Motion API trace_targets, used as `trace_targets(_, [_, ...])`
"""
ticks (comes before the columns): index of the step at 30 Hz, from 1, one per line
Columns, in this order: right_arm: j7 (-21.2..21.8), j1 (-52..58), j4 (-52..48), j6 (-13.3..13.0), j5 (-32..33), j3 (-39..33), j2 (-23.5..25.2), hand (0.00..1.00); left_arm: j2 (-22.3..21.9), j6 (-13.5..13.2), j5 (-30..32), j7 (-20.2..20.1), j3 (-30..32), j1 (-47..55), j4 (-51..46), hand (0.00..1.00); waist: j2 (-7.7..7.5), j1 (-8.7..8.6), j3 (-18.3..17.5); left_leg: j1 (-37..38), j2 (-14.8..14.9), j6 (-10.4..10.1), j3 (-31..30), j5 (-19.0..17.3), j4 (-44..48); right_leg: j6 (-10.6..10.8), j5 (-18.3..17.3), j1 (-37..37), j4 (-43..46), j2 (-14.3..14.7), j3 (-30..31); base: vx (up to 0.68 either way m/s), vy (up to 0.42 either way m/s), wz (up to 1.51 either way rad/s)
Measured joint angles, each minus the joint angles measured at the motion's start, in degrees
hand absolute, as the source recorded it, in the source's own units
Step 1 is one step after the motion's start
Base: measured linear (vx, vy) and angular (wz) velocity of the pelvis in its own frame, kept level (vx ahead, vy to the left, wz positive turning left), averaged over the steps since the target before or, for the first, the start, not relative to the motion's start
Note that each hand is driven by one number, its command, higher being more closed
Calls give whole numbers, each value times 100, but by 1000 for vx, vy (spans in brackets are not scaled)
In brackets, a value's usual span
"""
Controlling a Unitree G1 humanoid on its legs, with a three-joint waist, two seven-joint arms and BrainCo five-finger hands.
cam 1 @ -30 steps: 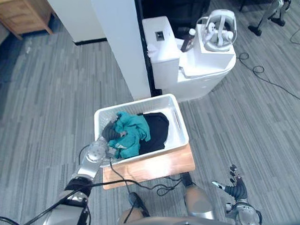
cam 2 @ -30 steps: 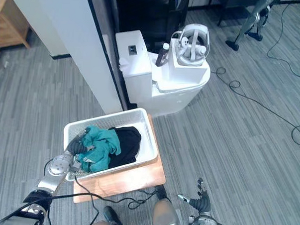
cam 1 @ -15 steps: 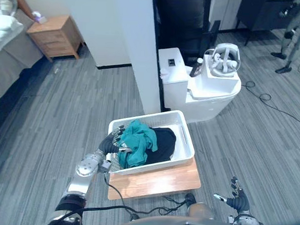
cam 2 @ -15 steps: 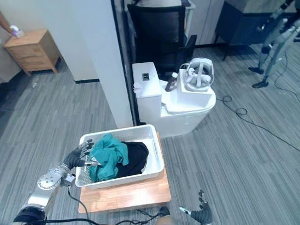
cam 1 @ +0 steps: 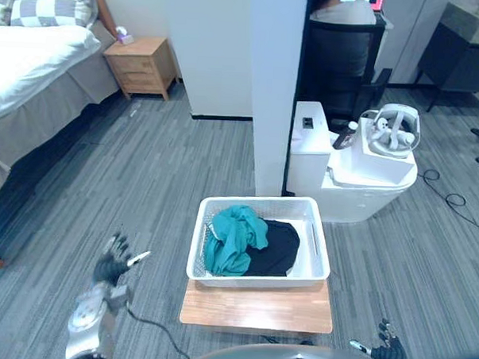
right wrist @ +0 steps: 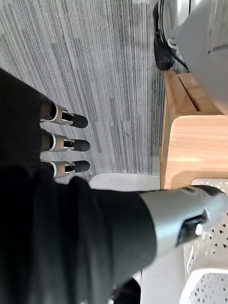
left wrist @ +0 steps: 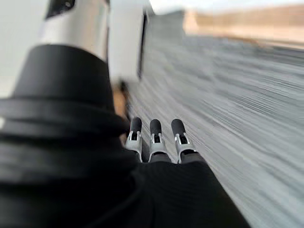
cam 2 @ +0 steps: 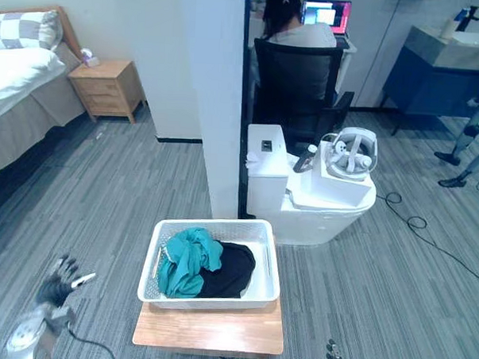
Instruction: Tidy the bed and pick cloth on bed and put in laundry
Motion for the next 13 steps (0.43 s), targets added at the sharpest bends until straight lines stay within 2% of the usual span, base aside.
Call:
trace_targets(2, [123, -88, 142, 0, 3, -161, 3, 0, -149, 74, 7, 66, 97, 192, 355, 0, 0, 21, -1, 62, -7, 0, 2, -12, 0, 0, -11, 62, 0, -8, 0, -7, 1, -2])
trace_targets(3, [228, -127, 259, 5, 15, -291, 3, 0, -356, 90, 24, 207, 228, 289, 697, 0, 11, 111, -7, 128, -12, 1, 19, -26, -2, 3, -29, 111, 13, -17, 3, 0, 0, 0])
trace_targets(5, [334, -133, 321, 39, 41, -384, 10, 0, -481, 98, 113, 244, 272, 375, 905, 0, 42, 140, -30, 130, -15, 4, 12, -30, -6, 2, -40, 118, 17, -21, 1, -37, -5, 1])
trace_targets(9, [582, -162, 548, 372, 304, -735, 83, 0, -921, 264, 513, 439, 502, 633, 1597, 0, 40, 152, -140, 139, -30, 16, -16, -95, -28, 32, -125, 122, 41, -45, -26, -42, -7, 4])
trace_targets(11, [626, -157, 760, 701, 336, -967, 146, 0, -1168, 520, 764, 429, 618, 762, 1820, 0, 44, 160, -186, 142, -32, 18, -19, -100, -30, 15, -177, 122, 56, -49, -33, 0, 0, 0])
trace_targets(13, [651, -155, 818, 865, 341, -1100, 253, 0, -1316, 737, 1064, 380, 626, 831, 1929, 0, 41, 174, -187, 141, -30, 17, -20, -102, -30, 24, -184, 120, 52, -46, -33, 0, 0, 0])
